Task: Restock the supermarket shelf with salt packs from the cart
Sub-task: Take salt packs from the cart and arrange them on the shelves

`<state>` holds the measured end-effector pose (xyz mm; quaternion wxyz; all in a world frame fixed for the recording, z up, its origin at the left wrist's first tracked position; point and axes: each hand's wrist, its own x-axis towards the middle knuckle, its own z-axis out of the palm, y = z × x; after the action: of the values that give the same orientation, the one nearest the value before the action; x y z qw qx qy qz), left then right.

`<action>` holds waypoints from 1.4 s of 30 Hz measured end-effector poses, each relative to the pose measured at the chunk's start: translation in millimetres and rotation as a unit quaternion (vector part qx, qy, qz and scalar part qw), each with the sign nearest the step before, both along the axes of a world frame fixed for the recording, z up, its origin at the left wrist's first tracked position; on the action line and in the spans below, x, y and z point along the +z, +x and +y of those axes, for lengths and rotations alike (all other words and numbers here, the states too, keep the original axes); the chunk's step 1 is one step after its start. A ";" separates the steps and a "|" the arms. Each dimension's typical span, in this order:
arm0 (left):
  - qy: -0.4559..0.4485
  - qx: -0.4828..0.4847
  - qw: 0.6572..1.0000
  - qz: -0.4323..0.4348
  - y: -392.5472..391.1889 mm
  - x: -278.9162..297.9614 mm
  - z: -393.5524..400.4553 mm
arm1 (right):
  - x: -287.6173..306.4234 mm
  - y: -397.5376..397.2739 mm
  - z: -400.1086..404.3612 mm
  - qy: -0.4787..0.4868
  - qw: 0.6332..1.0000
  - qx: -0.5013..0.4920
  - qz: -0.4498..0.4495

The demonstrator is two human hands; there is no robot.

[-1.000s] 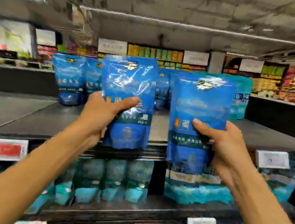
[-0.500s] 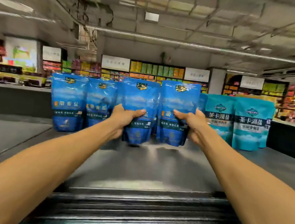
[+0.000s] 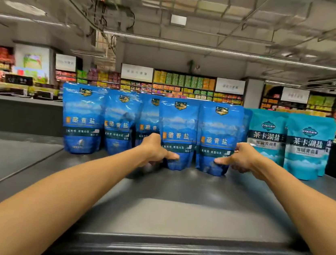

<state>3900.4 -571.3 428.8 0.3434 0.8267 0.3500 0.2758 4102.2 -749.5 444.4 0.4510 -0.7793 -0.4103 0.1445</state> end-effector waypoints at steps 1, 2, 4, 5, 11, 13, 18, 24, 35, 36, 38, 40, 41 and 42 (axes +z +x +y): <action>0.002 0.011 1.000 0.011 7.0 2.4 0.2 | 0.5 2.2 3.3 -0.001 1.000 -0.012 0.010; 0.005 0.018 1.000 0.018 14.7 4.1 0.8 | 1.0 4.2 6.7 -0.001 1.000 -0.019 0.019; 0.008 0.027 0.999 0.024 30.6 4.2 5.4 | 1.2 7.5 14.6 -0.004 0.999 -0.024 0.026; 0.012 0.032 0.999 0.027 37.7 3.8 7.9 | 1.8 9.8 18.8 -0.003 0.999 -0.027 0.028; 0.014 0.042 0.998 0.033 62.4 3.6 20.9 | -1.4 27.7 33.3 0.037 0.996 -0.054 0.065; 0.009 0.042 0.998 0.035 66.8 5.5 21.7 | -2.9 36.3 35.8 0.056 0.991 -0.063 0.101; 0.004 0.045 0.998 0.037 78.3 9.1 18.7 | -2.1 51.2 36.8 0.051 0.989 -0.077 0.112; 0.013 0.046 0.998 0.027 87.0 6.3 14.7 | -7.8 61.2 41.1 0.094 0.983 -0.079 0.135; 0.044 0.036 0.998 0.004 98.3 -0.8 -0.1 | -20.5 79.3 30.1 0.106 0.985 -0.116 0.075; 0.045 0.035 0.998 0.006 99.5 -1.3 -0.8 | -21.8 81.1 28.5 0.107 0.984 -0.124 0.069; 0.046 0.032 0.998 0.007 101.1 -3.0 -1.3 | -24.0 81.6 26.2 0.111 0.983 -0.130 0.066; 0.046 0.031 0.998 0.005 102.1 -4.3 -2.0 | -24.6 78.9 25.8 0.119 0.983 -0.114 0.079; 0.049 0.032 0.998 0.004 101.9 -4.7 -2.0 | -24.7 77.0 26.9 0.125 0.984 -0.101 0.083; 0.051 0.034 0.998 0.002 101.4 -5.4 -1.3 | -24.9 75.0 28.0 0.130 0.984 -0.089 0.082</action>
<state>4001.8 -572.6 423.4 0.2909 0.8312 0.3644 0.3029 4177.2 -721.5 419.5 0.5914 -0.7331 -0.3162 0.1130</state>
